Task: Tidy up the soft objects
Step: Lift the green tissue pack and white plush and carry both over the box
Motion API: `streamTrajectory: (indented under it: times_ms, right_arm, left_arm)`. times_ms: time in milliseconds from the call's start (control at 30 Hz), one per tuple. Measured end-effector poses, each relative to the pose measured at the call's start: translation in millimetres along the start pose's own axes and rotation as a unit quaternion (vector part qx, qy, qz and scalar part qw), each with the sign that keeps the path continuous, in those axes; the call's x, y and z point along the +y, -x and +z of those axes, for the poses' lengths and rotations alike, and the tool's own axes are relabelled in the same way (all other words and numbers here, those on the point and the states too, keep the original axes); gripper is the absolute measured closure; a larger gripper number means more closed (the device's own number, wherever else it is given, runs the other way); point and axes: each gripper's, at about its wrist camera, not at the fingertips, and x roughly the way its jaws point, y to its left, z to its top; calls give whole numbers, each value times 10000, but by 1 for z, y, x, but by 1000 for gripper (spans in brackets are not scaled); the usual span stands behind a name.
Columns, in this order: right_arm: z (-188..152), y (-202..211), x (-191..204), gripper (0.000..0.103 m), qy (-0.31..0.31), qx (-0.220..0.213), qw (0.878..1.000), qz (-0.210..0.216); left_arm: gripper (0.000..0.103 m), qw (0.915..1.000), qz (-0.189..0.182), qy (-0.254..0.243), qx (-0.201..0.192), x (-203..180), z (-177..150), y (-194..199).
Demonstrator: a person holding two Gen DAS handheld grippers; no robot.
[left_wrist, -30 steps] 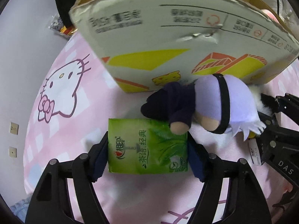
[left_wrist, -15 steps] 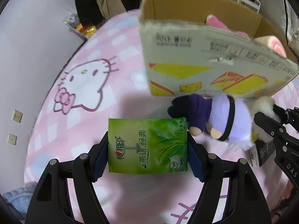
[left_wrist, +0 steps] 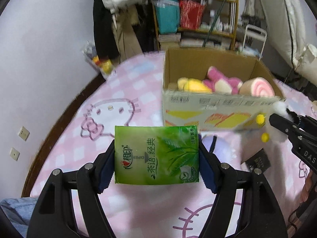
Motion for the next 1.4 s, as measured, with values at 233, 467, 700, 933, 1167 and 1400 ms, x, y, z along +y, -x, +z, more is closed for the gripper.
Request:
streamTrajectory:
  times_ms: [233, 467, 700, 933, 1167, 1400]
  right_arm:
    - [16, 36, 13, 66, 301, -763, 9965, -168]
    - [34, 64, 6, 66, 267, -1267, 9915, -151]
    - [61, 92, 2, 66, 448, -1709, 9838, -312]
    - [88, 104, -5, 65, 375, -2006, 9784, -324]
    - [98, 82, -8, 65, 386, -1916, 9805, -190]
    - [81, 48, -16, 65, 174, -1678, 9857, -59]
  left_arm:
    - [30, 9971, 166, -170, -725, -4, 5, 26]
    - [30, 9869, 224, -148, -1588, -7, 20, 60]
    - [30, 9813, 330, -191, -1887, -13, 48, 89]
    - [30, 9725, 231, -176, -2312, -14, 80, 104]
    - [30, 9692, 284, -91, -2443, -21, 100, 86]
    - [30, 9746, -16, -113, -2236, -28, 96, 50]
